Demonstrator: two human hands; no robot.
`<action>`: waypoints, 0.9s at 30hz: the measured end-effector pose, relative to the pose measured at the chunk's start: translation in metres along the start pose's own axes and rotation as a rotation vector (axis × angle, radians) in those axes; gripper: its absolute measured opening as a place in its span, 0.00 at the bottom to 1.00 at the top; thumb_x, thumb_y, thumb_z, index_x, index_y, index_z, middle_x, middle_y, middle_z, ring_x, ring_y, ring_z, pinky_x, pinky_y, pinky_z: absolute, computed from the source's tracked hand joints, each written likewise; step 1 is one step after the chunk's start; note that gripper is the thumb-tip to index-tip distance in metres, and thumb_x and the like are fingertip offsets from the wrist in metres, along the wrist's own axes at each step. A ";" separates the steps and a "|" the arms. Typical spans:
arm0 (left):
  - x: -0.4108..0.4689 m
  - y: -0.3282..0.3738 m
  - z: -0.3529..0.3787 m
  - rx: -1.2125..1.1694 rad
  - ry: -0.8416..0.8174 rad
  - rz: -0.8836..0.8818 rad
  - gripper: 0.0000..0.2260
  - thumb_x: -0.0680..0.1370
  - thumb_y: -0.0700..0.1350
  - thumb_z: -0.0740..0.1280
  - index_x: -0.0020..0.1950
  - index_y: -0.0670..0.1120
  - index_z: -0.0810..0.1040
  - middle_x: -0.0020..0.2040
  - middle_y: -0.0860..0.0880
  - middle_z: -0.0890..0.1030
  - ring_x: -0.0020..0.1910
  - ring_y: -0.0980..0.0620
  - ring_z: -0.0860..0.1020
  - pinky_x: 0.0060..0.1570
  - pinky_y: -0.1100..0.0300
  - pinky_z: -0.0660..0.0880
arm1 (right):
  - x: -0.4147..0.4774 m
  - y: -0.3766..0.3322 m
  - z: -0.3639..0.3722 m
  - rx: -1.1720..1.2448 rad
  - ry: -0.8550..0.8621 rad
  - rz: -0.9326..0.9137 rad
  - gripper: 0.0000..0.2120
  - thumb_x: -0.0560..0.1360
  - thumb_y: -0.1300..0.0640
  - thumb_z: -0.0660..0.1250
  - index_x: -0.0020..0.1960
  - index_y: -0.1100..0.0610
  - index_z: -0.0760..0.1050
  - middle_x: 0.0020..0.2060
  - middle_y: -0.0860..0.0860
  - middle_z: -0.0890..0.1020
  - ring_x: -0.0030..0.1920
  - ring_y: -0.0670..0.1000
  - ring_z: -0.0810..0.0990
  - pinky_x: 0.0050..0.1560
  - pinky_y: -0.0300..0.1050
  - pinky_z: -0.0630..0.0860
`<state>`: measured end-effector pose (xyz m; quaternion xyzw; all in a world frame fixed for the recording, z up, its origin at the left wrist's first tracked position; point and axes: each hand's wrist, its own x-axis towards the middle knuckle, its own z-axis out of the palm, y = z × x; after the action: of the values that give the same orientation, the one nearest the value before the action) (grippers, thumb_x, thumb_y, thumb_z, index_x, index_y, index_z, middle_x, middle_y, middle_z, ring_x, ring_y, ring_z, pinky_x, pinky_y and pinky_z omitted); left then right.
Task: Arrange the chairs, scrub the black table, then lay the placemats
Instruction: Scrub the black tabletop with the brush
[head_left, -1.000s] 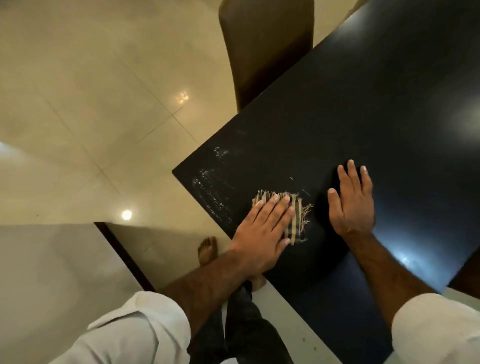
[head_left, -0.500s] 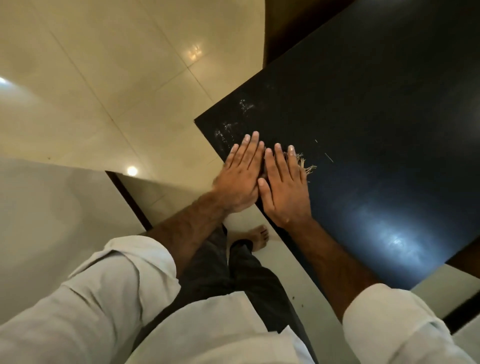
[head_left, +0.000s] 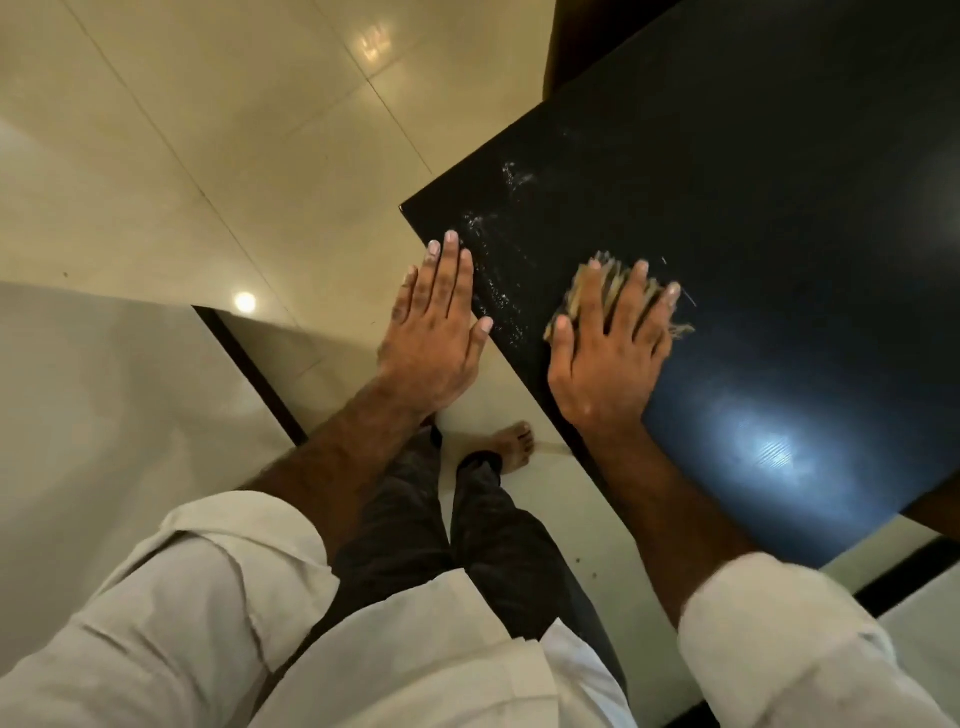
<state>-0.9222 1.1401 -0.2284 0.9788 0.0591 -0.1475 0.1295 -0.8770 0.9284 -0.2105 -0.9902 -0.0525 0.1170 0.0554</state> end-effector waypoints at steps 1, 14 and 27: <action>0.001 0.000 0.000 -0.002 0.003 0.002 0.37 0.89 0.60 0.48 0.89 0.41 0.36 0.89 0.42 0.34 0.89 0.43 0.37 0.88 0.40 0.45 | 0.015 -0.016 0.002 -0.002 0.018 -0.031 0.35 0.87 0.35 0.49 0.91 0.44 0.46 0.90 0.59 0.46 0.87 0.72 0.45 0.82 0.74 0.58; 0.002 -0.021 -0.011 0.081 -0.074 0.077 0.37 0.88 0.55 0.52 0.89 0.45 0.33 0.88 0.46 0.30 0.89 0.45 0.34 0.87 0.38 0.44 | -0.018 0.011 -0.003 -0.049 -0.109 -0.054 0.37 0.87 0.36 0.52 0.91 0.43 0.42 0.90 0.57 0.41 0.88 0.69 0.41 0.82 0.76 0.58; 0.023 -0.048 -0.029 0.137 -0.078 0.067 0.45 0.83 0.55 0.59 0.88 0.43 0.32 0.88 0.43 0.29 0.89 0.43 0.34 0.86 0.36 0.44 | -0.019 -0.060 0.014 -0.004 -0.098 -0.304 0.36 0.88 0.37 0.53 0.90 0.43 0.42 0.90 0.55 0.41 0.89 0.66 0.40 0.85 0.71 0.51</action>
<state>-0.8996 1.1961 -0.2198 0.9803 0.0108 -0.1847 0.0693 -0.9043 0.9870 -0.2127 -0.9640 -0.2048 0.1555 0.0678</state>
